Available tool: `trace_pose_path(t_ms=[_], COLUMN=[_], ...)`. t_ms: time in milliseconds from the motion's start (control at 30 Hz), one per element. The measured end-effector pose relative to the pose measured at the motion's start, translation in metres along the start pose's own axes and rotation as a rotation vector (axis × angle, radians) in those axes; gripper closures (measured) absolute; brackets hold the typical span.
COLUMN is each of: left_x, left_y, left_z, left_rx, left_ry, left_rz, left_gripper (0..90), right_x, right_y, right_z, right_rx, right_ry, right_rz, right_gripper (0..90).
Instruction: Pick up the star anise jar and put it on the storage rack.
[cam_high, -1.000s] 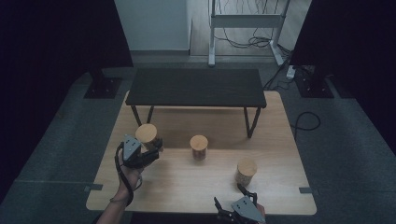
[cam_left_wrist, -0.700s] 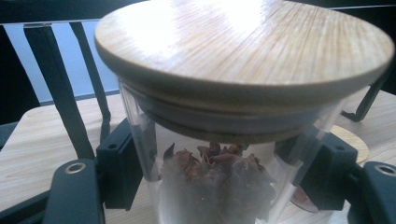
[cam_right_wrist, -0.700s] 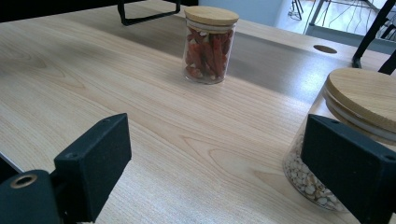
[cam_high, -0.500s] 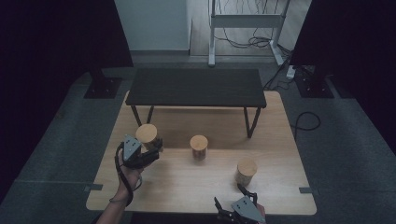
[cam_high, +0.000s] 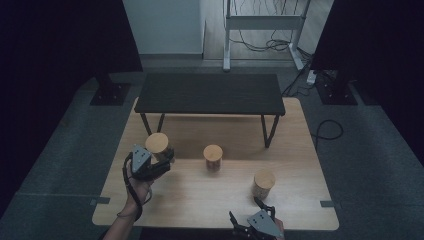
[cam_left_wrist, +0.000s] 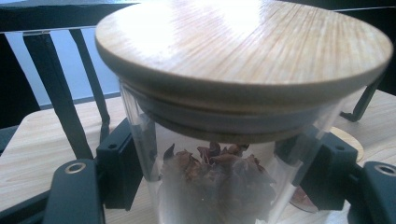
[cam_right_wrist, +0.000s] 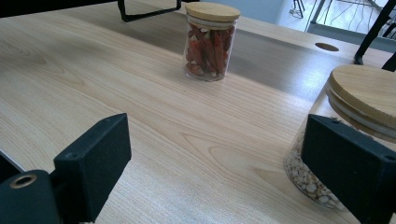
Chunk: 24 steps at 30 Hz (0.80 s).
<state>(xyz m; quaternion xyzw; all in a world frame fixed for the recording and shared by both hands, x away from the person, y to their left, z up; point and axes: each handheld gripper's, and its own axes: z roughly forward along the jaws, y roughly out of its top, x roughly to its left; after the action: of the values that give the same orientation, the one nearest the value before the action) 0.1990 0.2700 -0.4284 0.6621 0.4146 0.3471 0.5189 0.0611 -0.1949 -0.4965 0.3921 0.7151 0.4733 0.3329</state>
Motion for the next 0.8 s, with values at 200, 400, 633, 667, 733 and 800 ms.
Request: trace_pose_path(t_ms=[200, 400, 633, 667, 733, 800], left_x=[-0.0005, -0.0008, -0.0008, -0.0008, -0.001, -0.0014], left_y=[0.0003, 0.0002, 0.0003, 0.0004, 0.0004, 0.0004], left_z=[0.0, 0.0003, 0.0003, 0.0004, 0.0007, 0.001], left_rx=[0.003, 0.005, 0.006, 0.007, 0.01, 0.011], left_ry=[-0.004, -0.005, -0.006, -0.007, -0.008, -0.01], left_rz=[0.003, 0.003, 0.005, 0.006, 0.007, 0.009], left_gripper=[26.2, 26.2, 26.2, 26.2, 26.2, 26.2], right_x=[-0.0003, -0.001, -0.0019, -0.002, -0.0022, -0.0023], right_y=[0.0002, 0.0007, 0.0013, 0.0014, 0.0015, 0.0017], right_z=[0.0004, 0.0009, 0.0021, 0.0022, 0.0025, 0.0027], right_rx=[0.004, 0.01, 0.019, 0.02, 0.022, 0.024], right_ry=[0.002, 0.006, 0.012, 0.013, 0.013, 0.014], right_rz=[0.001, 0.0, 0.0, 0.0, 0.0, 0.001], right_gripper=[8.0, 8.0, 8.0, 8.0, 8.0, 8.0])
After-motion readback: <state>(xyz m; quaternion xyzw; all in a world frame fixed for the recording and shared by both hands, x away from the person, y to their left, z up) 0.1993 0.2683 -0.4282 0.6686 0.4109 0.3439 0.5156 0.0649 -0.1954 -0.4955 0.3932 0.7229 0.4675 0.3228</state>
